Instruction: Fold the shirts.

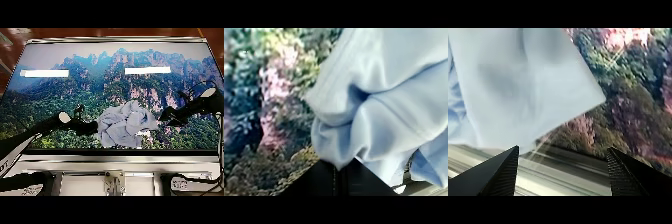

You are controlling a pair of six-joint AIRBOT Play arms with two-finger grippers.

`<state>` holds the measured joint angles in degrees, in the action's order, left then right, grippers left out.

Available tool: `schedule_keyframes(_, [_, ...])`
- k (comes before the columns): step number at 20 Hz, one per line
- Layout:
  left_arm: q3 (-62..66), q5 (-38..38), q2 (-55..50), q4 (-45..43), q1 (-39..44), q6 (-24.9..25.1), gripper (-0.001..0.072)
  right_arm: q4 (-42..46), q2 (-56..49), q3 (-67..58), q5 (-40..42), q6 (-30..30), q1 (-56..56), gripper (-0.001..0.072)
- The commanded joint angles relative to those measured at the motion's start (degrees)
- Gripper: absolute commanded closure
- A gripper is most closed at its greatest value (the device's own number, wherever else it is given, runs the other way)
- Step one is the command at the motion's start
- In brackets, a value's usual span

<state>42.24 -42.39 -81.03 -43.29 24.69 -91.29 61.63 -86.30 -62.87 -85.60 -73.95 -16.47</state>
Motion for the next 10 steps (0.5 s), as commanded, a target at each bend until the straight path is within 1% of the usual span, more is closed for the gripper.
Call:
schedule_keyframes(1, [0.0,1.2,0.2,0.9,0.3,1.1,0.067,-0.9,-4.9,0.0,3.3,0.4,4.0,0.004])
schedule_keyframes(4, [0.0,1.2,2.4,0.9,0.2,2.1,0.067,-1.1,-8.9,0.0,7.2,0.3,7.7,0.004])
schedule_keyframes(7, [0.0,1.3,4.8,0.9,-0.1,2.1,0.067,-1.2,-11.6,0.0,10.5,-1.7,9.2,0.0045])
schedule_keyframes(8, [0.0,1.5,5.5,0.8,-0.4,2.1,0.067,-1.4,-11.9,0.0,10.5,-1.8,9.3,0.022])
schedule_keyframes(9, [0.0,1.5,6.2,0.8,-0.9,2.1,0.067,-1.3,-11.7,-0.1,10.6,-1.8,9.4,0.0523])
schedule_keyframes(10, [0.2,1.4,6.9,0.5,-1.4,2.2,0.0671,-1.9,-11.3,-0.3,10.1,-1.7,9.4,0.065])
